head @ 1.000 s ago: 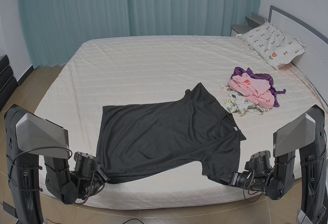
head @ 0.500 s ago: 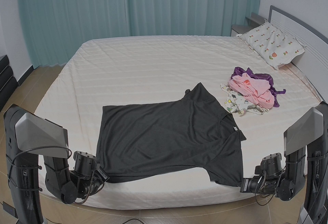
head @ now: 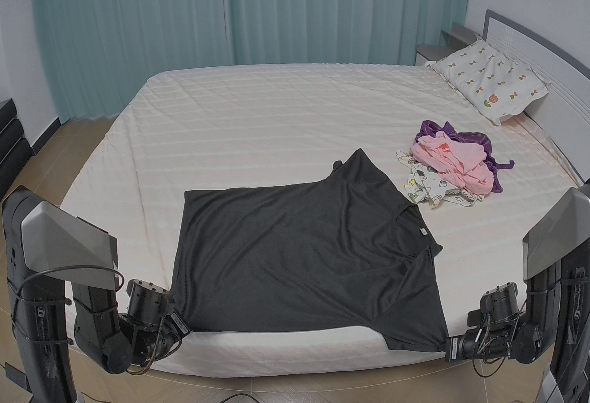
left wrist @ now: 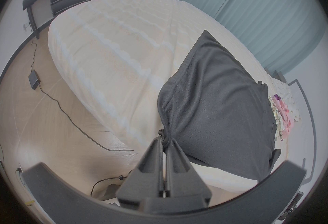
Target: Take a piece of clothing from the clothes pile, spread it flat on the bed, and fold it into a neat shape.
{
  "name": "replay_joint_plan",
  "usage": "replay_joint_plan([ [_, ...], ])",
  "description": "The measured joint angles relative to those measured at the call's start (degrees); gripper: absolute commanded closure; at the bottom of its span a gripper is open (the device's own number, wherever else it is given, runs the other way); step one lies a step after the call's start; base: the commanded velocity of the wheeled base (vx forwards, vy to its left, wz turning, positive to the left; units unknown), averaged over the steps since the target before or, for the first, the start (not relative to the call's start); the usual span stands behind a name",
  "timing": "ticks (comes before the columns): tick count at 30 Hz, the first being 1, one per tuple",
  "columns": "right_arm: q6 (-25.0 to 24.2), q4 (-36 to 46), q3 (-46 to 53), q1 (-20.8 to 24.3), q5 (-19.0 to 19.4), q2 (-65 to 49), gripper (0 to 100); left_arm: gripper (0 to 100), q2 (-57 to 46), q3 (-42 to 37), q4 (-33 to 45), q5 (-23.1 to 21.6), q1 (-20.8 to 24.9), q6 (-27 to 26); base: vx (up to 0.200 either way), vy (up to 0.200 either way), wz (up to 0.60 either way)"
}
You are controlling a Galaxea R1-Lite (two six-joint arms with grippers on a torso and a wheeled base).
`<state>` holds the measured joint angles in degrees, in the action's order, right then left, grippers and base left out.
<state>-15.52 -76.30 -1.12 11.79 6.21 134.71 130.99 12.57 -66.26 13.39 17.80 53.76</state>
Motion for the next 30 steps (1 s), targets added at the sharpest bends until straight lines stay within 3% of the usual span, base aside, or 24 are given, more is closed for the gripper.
replay_joint_plan([
  [12,3.82,17.43,0.13,0.39,-0.29,-7.97,100,100,-1.06,-3.32,-0.37,0.87,0.28,-4.61,0.000,0.000,0.00],
  [30,9.97,29.88,0.13,1.49,-0.85,-14.25,100,100,-1.63,-8.00,-0.17,1.61,0.50,-11.14,0.000,0.000,0.00],
])
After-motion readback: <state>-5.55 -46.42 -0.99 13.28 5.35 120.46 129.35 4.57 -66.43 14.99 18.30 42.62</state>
